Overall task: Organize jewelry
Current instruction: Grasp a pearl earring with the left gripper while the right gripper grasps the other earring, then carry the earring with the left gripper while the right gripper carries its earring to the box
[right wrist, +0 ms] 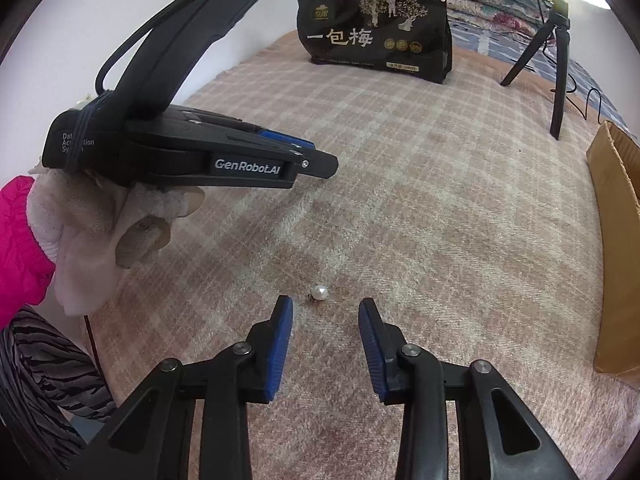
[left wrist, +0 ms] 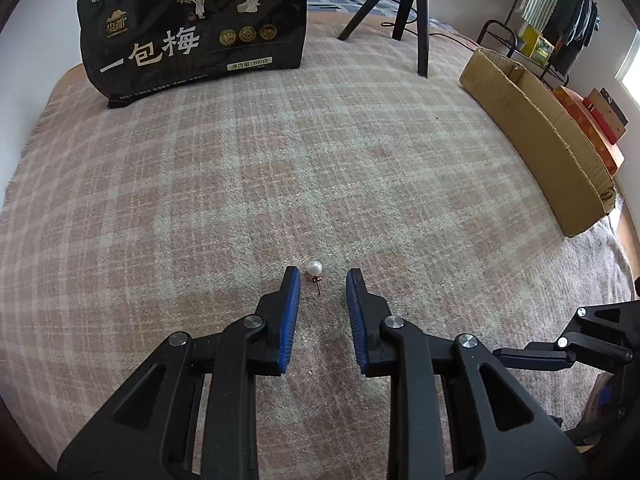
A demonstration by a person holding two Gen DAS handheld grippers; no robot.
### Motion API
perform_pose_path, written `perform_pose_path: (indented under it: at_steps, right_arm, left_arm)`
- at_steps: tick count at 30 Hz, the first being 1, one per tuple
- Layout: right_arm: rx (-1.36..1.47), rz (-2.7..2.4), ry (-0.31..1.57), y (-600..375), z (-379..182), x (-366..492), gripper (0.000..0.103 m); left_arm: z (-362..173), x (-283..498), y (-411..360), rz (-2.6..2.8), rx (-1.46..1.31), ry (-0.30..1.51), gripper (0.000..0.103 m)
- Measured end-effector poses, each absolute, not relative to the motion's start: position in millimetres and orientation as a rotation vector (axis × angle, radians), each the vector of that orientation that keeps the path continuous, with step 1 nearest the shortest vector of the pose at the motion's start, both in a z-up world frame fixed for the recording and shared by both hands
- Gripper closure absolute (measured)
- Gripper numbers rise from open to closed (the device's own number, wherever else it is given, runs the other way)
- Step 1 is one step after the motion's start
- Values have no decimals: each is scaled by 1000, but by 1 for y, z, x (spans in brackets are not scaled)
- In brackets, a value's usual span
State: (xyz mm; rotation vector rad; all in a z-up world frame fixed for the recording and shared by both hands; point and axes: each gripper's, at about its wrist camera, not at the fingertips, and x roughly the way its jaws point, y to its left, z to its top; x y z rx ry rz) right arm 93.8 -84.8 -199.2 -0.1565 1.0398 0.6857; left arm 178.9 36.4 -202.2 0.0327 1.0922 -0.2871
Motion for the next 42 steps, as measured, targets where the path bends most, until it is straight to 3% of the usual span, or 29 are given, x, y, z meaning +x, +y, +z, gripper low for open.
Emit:
perform_pose_path:
  at_steps: [14,28,42]
  right_arm:
    - [-213,693,1045,-65,-204,98,79]
    - [-235,696,1050,-63,-208,94,93]
    - [-201,704,1029,-68,-199,94,97]
  left_arm:
    - [-205,180,40,-283,37,1096,83]
    - [-209,184,34,-285,73,1093,97]
    - [-197,185,41,-262,69,1057,98]
